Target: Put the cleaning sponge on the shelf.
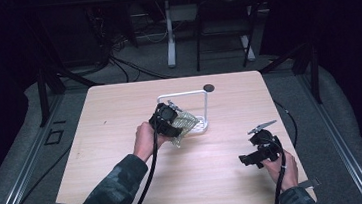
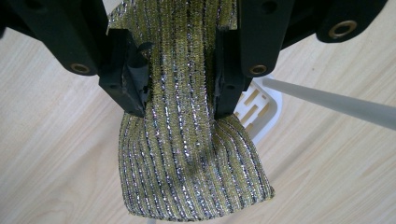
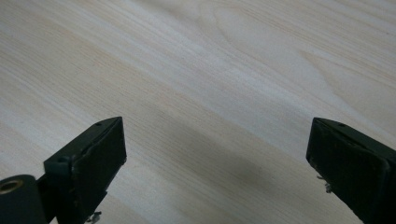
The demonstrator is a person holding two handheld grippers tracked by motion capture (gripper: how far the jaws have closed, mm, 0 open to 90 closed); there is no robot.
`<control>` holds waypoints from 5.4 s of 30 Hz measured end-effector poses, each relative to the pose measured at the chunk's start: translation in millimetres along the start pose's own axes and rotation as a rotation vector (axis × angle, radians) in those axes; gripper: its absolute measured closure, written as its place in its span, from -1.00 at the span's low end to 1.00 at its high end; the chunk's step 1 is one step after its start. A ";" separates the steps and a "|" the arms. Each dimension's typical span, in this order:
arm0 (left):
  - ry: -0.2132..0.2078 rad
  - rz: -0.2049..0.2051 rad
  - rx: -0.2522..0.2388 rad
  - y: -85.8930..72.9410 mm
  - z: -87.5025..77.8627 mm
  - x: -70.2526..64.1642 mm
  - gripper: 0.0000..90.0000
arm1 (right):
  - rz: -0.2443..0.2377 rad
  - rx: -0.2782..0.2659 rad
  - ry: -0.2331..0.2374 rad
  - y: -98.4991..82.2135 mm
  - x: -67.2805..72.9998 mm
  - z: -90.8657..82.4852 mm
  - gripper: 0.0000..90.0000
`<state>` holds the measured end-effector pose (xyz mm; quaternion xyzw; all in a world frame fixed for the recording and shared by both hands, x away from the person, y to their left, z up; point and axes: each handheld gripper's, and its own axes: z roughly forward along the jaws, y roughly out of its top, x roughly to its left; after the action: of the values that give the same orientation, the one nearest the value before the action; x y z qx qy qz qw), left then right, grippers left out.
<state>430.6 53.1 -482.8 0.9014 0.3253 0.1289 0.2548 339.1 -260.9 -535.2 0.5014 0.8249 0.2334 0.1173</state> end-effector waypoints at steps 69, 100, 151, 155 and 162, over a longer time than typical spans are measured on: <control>0.125 -0.018 -0.027 16.6 64.1 4.9 0.21 | -0.023 0.001 0.005 -0.1 1.9 1.3 -0.87; 0.122 0.031 -0.069 22.9 37.9 -11.8 -0.44 | -0.045 -0.012 0.016 1.0 5.0 -1.6 -0.84; 0.098 0.011 0.024 -100.5 -52.3 -4.0 -1.00 | -0.050 0.004 0.016 0.7 6.7 1.8 -0.84; 0.071 -0.001 0.040 -114.7 -48.7 -4.2 -1.00 | -0.053 0.009 0.013 0.5 6.4 1.8 -0.84; 0.063 -0.021 0.061 -132.4 -44.6 -2.7 -1.00 | -0.050 0.012 0.014 0.3 6.9 1.8 -0.84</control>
<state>341.9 155.3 -517.5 0.9007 0.3465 0.1448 0.2182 336.8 -254.2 -536.3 0.4795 0.8394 0.2289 0.1146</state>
